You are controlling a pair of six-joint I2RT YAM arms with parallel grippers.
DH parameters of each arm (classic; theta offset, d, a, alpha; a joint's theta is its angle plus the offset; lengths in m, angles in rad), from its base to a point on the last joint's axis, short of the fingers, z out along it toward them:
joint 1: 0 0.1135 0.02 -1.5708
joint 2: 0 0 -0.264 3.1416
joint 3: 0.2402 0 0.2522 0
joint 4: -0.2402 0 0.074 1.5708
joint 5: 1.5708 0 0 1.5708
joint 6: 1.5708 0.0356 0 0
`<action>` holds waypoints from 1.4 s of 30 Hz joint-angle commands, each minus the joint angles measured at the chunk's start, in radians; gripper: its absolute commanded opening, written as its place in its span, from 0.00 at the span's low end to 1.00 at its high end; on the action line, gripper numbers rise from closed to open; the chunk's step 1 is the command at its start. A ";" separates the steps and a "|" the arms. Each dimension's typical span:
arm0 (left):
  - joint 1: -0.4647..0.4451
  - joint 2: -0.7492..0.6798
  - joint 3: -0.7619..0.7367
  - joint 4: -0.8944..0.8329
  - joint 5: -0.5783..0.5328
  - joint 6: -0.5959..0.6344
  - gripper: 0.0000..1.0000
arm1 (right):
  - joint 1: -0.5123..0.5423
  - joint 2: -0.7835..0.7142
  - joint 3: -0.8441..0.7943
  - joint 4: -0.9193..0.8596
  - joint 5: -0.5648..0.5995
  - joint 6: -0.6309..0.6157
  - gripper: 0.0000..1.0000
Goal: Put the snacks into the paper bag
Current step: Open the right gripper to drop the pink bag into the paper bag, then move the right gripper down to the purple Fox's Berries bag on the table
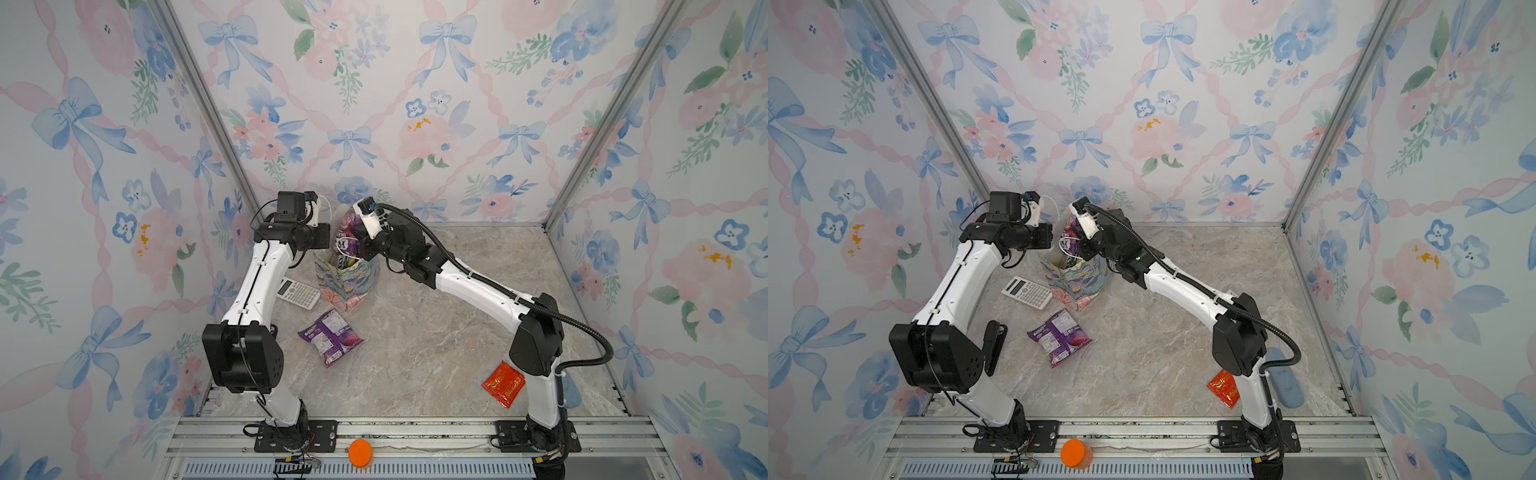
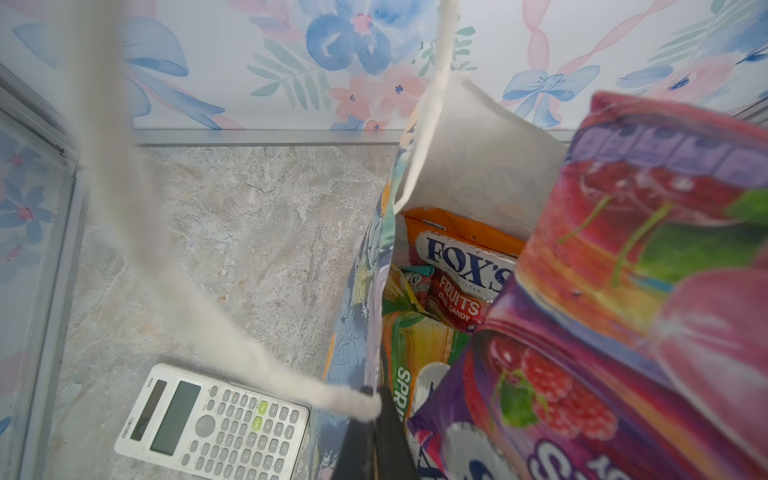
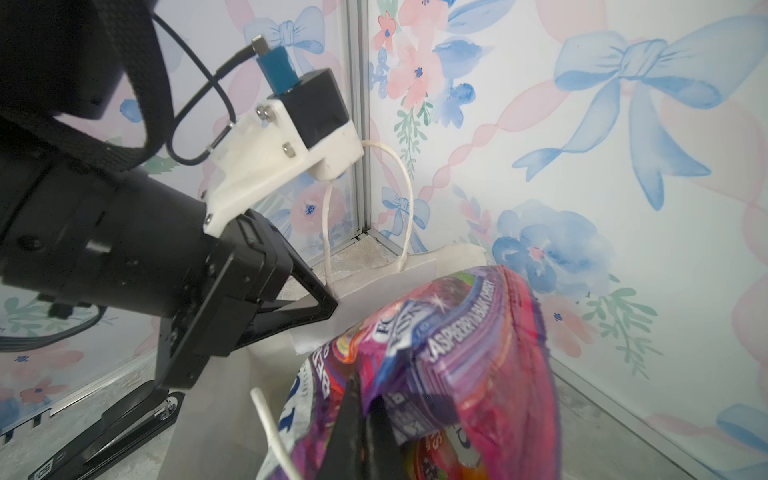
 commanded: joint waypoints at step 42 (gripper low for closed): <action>0.005 0.007 -0.019 -0.019 -0.016 -0.005 0.00 | -0.100 -0.609 -0.777 -0.237 -0.047 0.359 0.97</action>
